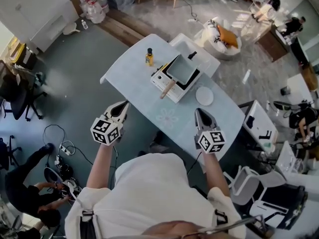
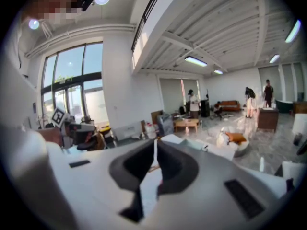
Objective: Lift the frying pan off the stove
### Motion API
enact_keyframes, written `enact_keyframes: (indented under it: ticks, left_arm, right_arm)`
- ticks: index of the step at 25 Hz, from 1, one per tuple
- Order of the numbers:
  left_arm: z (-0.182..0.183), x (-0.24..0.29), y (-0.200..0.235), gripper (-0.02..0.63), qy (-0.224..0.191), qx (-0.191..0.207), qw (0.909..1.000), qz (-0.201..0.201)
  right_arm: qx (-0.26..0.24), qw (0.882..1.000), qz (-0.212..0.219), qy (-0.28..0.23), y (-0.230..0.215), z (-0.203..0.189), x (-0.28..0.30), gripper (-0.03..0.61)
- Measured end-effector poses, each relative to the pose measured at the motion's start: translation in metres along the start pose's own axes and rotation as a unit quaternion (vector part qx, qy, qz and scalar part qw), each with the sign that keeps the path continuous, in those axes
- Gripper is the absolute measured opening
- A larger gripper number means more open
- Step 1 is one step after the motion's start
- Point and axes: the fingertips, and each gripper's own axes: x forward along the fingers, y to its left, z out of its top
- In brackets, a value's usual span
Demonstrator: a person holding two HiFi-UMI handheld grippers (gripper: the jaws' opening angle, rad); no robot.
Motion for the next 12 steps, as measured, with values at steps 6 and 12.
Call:
enact_keyframes:
  ticks: [6, 12]
  left_arm:
    - [0.01, 0.056, 0.003, 0.029, 0.004, 0.002, 1.0, -0.003]
    - [0.016, 0.099, 0.001, 0.029, 0.022, 0.009, 0.9997, -0.007]
  right_arm:
    - [0.011, 1.0, 0.009, 0.005, -0.04, 0.003, 0.036, 0.037]
    - [0.019, 1.0, 0.019, 0.015, -0.065, 0.004, 0.064, 0.037]
